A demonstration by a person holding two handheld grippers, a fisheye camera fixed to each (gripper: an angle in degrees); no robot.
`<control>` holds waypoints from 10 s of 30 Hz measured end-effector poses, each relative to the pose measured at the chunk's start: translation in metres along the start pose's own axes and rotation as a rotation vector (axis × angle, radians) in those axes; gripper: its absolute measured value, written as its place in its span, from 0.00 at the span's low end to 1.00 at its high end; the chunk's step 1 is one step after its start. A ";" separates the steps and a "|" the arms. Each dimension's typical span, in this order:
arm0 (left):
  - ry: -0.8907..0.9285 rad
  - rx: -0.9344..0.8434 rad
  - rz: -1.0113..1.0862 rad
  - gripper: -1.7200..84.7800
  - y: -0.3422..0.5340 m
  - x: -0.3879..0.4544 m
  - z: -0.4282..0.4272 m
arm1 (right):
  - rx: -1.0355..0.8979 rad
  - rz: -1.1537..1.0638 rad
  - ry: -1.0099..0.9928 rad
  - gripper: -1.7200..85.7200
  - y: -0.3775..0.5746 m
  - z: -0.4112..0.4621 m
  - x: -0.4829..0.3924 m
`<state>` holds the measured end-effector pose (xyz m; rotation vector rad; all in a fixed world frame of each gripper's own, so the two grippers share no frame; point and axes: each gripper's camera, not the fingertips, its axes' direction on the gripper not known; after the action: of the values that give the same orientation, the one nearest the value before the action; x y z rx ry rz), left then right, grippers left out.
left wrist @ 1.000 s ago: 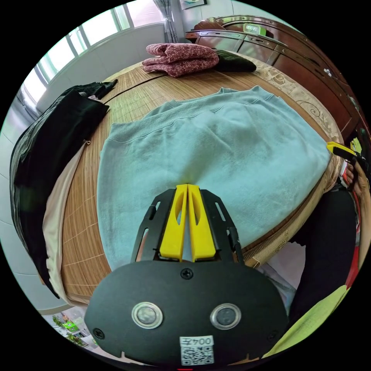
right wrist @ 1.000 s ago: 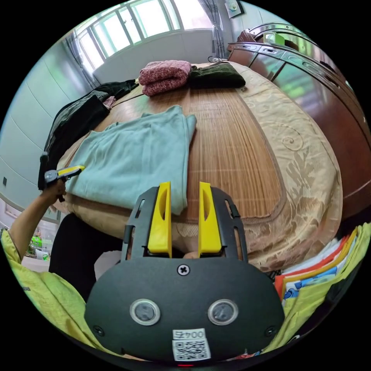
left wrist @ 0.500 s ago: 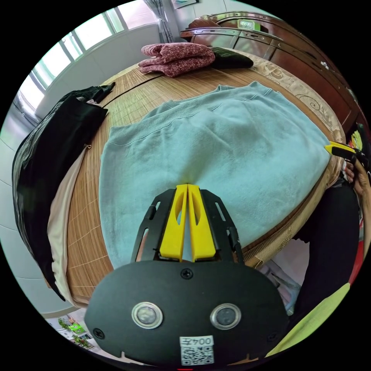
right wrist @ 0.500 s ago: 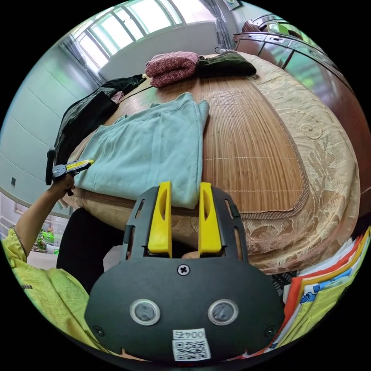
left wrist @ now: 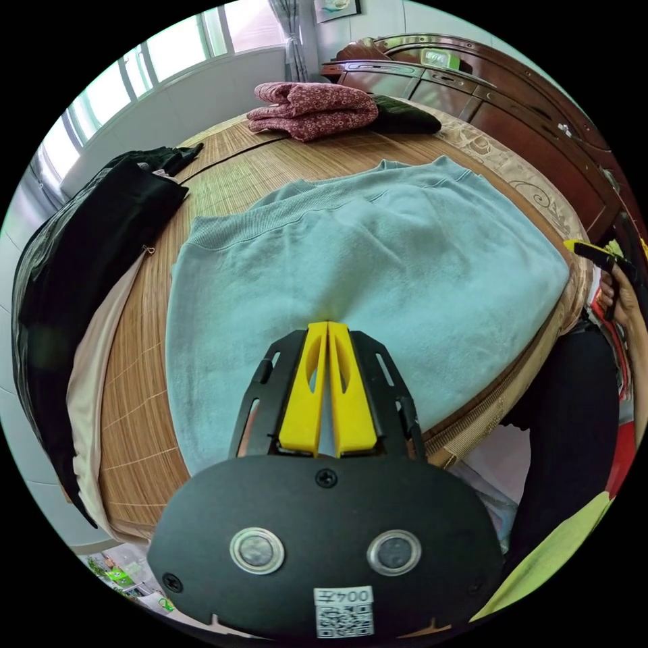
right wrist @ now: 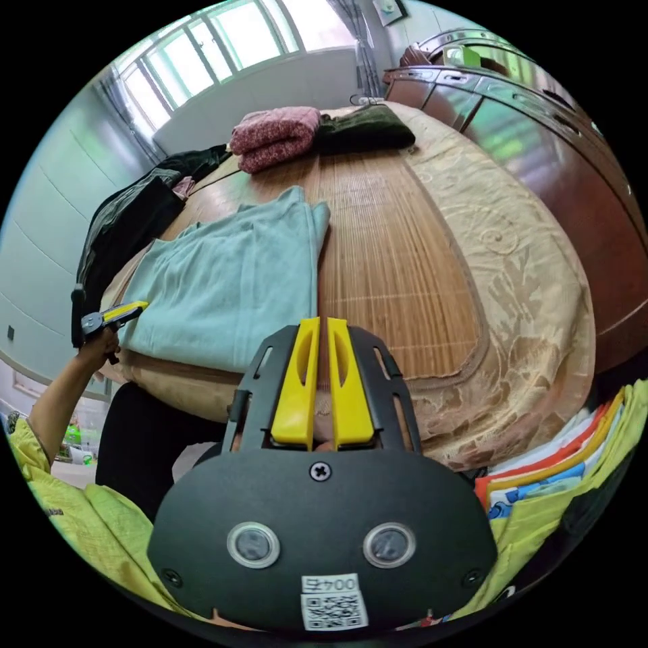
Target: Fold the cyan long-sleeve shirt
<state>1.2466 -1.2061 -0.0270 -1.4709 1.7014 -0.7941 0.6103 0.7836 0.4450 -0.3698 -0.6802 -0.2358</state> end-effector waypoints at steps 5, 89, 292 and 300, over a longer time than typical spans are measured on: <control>0.029 0.010 -0.022 0.02 0.000 -0.005 0.004 | -0.047 -0.097 -0.018 0.11 -0.058 0.024 -0.025; 0.229 0.060 -0.430 0.02 -0.067 -0.323 0.025 | -0.073 -0.128 -0.041 0.02 -0.168 0.111 -0.060; 0.146 0.038 0.022 0.02 0.088 -0.092 -0.091 | -0.475 -0.384 0.056 0.14 0.001 0.168 -0.104; 0.179 0.048 0.016 0.03 0.089 -0.038 -0.101 | -0.285 -0.337 0.063 0.16 0.008 0.086 -0.047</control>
<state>1.1169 -1.1566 -0.0425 -1.3864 1.8097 -0.9761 0.5289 0.8301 0.4744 -0.5167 -0.6459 -0.6661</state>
